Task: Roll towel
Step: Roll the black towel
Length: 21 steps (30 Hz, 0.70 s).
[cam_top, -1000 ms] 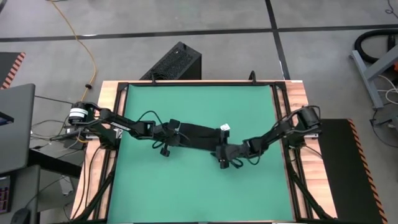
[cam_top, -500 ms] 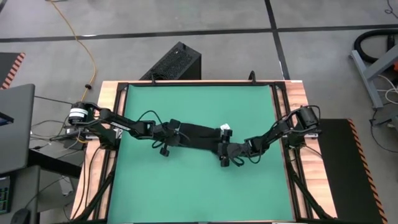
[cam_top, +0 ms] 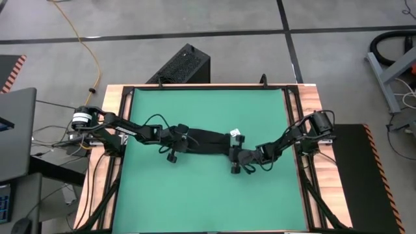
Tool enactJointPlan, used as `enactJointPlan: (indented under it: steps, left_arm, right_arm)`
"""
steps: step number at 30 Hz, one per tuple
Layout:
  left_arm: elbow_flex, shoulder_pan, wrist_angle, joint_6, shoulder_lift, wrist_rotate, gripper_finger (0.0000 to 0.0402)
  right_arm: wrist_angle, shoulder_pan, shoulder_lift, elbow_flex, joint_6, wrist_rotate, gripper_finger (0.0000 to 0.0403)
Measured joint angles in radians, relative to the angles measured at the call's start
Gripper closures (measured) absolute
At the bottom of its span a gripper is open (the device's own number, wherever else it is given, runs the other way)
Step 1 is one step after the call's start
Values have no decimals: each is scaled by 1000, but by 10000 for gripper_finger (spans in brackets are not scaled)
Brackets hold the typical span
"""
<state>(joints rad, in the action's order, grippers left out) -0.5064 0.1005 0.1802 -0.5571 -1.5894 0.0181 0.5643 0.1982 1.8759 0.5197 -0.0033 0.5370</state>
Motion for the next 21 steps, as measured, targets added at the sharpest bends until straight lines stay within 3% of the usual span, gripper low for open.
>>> enactJointPlan:
  steps: [5,9,16,21]
  left_arm:
    - [0,0,-1,15,0,8,401]
    - [0,1,0,31,0,29,401]
    - [0,0,6,71,0,94,401]
    - [1,-2,5,123,-1,198,401]
  right_arm:
    - [-1,23,0,-3,30,25,376]
    - [-18,47,-24,-3,77,6,376]
    - [-117,43,-171,-6,226,-151,376]
    - [-230,-21,-272,-9,400,-270,376]
